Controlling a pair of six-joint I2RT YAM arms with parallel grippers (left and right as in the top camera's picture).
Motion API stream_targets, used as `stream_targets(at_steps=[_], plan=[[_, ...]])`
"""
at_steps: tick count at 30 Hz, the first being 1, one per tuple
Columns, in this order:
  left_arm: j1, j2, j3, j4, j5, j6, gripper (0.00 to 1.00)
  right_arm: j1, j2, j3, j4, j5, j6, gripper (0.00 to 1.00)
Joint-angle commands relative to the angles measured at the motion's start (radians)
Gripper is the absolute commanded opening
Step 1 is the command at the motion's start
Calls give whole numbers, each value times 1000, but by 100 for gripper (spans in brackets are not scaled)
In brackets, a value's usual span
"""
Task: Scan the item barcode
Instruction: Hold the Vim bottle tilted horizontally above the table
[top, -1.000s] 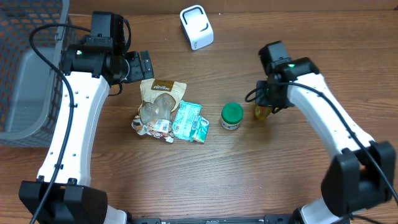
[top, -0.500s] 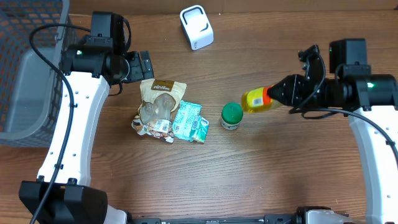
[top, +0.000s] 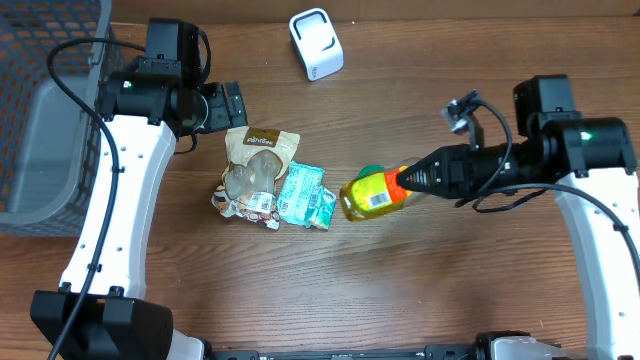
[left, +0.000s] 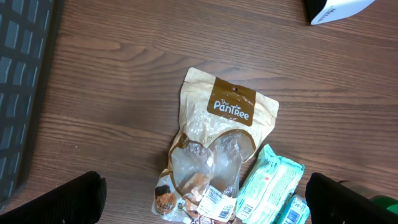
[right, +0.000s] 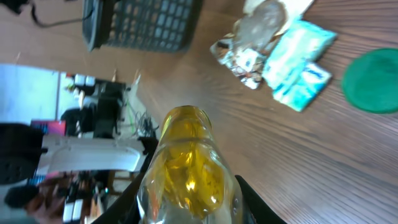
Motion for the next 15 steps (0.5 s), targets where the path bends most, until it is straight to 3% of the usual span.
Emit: stream_targets(at_steps=[1,15], plan=[[-2,3,9,4,7,-6,100,34,-11,22,0,-76,-29,19],[-2,3,9,4,7,-6,100,54,-11,22,-4,-86,-18,18]])
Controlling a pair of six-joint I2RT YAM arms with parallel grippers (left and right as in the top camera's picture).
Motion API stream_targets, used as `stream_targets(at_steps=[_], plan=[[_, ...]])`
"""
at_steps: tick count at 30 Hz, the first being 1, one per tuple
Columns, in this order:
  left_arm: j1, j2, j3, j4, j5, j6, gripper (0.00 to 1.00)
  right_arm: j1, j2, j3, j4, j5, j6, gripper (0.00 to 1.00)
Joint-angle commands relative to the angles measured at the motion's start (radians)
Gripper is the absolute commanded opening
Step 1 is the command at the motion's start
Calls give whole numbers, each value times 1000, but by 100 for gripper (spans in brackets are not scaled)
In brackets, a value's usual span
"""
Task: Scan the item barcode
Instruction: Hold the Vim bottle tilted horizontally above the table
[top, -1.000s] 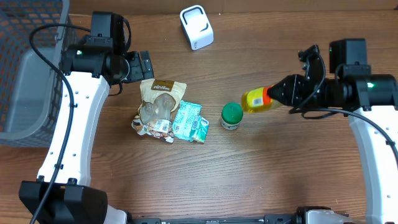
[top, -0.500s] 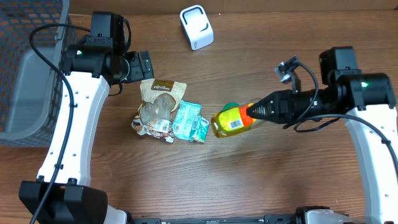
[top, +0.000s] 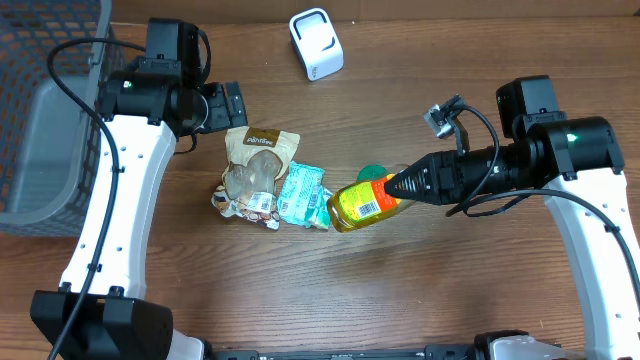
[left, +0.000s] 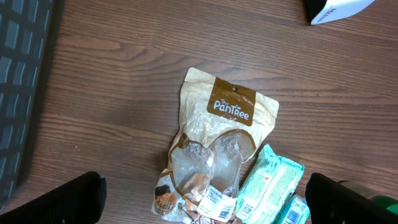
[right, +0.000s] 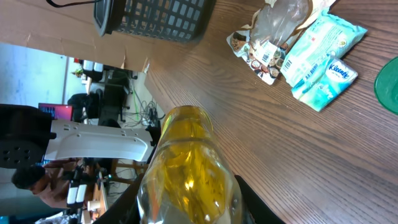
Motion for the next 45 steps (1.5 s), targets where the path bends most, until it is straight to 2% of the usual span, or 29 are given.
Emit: stream_targets(at_steps=[1,35,45], plan=[[-2,3,9,4,7,-6,99,6,-11,22,-4,-65,-3,18],[-2,3,9,4,7,-6,100,7,-11,21,-4,-114,-3,12],[-2,3,9,4,7,-6,100,7,-11,21,-80,-114,-3,12]])
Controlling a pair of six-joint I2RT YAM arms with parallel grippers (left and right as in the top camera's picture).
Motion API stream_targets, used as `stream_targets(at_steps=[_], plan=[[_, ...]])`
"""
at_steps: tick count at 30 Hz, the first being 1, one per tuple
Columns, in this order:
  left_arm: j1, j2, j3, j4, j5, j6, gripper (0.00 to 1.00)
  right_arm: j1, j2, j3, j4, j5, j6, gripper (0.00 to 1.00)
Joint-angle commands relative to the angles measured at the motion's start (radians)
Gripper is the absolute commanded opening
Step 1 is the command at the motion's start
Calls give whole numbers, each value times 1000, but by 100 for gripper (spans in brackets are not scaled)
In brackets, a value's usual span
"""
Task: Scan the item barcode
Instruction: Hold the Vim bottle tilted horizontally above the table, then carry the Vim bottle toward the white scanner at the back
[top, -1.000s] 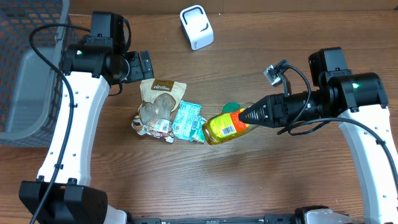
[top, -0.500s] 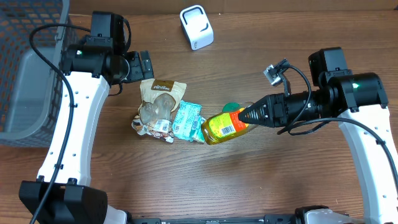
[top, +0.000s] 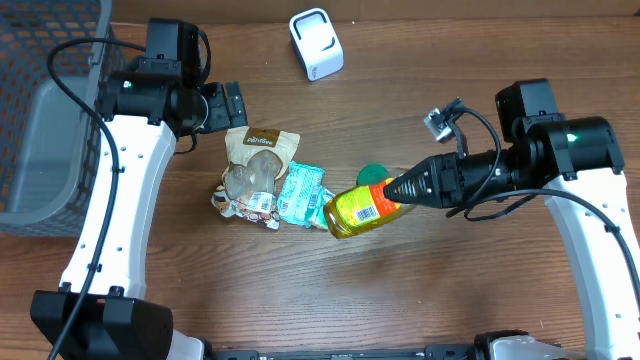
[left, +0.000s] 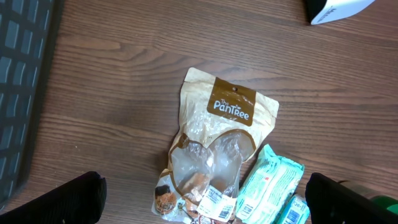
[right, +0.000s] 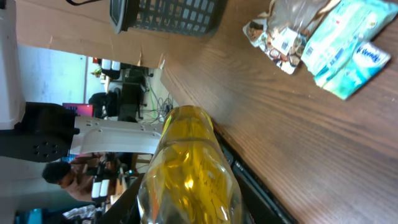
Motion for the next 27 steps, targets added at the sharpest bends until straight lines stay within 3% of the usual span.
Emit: stream_targets(at_steps=[1,10,14,18,23,27], plan=[[-2,3,9,4,7,-6,100,7,-11,21,-19,-56,-4,12],[-2,3,9,4,7,-6,100,7,-10,21,50,-47,5,14],[-2,3,9,4,7,-6,100,7,4,21,189,150,257,15],[-2,3,9,4,7,-6,100,24,29,47,311,371,414,15],[-2,3,9,4,7,-6,100,90,148,266,262,504,416,15],[-2,3,9,4,7,-6,100,174,302,543,173,705,415,15]])
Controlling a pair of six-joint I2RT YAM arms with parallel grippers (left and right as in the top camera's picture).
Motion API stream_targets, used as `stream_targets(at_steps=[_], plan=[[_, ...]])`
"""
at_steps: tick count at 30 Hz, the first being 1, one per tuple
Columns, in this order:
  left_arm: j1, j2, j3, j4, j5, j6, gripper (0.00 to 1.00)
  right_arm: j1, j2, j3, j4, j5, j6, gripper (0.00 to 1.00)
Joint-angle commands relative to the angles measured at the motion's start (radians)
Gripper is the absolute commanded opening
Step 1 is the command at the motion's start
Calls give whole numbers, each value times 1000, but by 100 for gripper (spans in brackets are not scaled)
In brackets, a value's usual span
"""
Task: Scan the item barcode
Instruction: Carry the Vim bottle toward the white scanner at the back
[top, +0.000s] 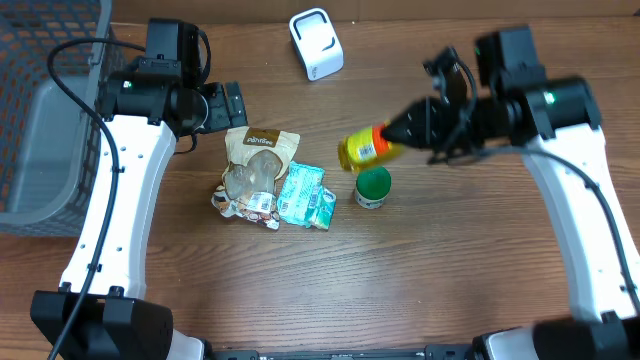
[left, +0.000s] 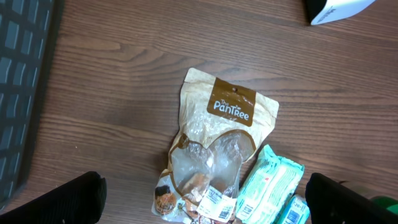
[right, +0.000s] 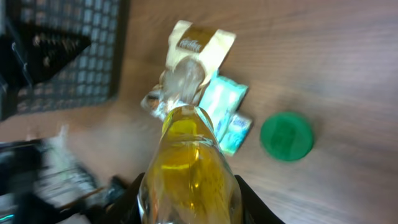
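A yellow bottle (top: 366, 148) with an orange cap end and a barcode label is held above the table, my right gripper (top: 400, 136) shut on it; it fills the right wrist view (right: 189, 167). The white barcode scanner (top: 316, 43) stands at the back, up and left of the bottle. My left gripper (left: 202, 198) hangs open above a tan PanTree pouch (left: 219, 140), its black fingertips (left: 68, 196) at the frame's lower corners.
A green-lidded jar (top: 373, 187) stands just below the held bottle. Teal tissue packs (top: 306, 196) lie beside the pouch (top: 252, 170). A dark mesh basket (top: 45, 110) occupies the left edge of the wooden table.
My right gripper has moved up and back with the bottle, from in front of the green jar to behind it, closer to the scanner. The left arm has not moved.
My right gripper held the bottle near the green jar, then lower and further left beside the tissue packs with its label facing up. Now the bottle is raised behind the jar, toward the scanner. The left gripper stayed open over the pouch throughout.
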Motion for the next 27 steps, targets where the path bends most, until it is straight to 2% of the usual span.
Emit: stream_targets(at_steps=[1,4,6,11,14,19,27], plan=[[-2,3,9,4,7,-6,100,73,106,238,-33,208,27,15],[-2,3,9,4,7,-6,100,127,201,382,4,361,22,14],[-2,3,9,4,7,-6,100,150,223,392,87,435,-11,11],[-2,3,9,4,7,-6,100,220,283,391,307,613,-209,11],[-2,3,9,4,7,-6,100,255,324,391,377,723,-330,11],[-2,3,9,4,7,-6,100,287,409,391,473,821,-489,11],[-2,3,9,4,7,-6,100,291,542,389,675,888,-560,10]])
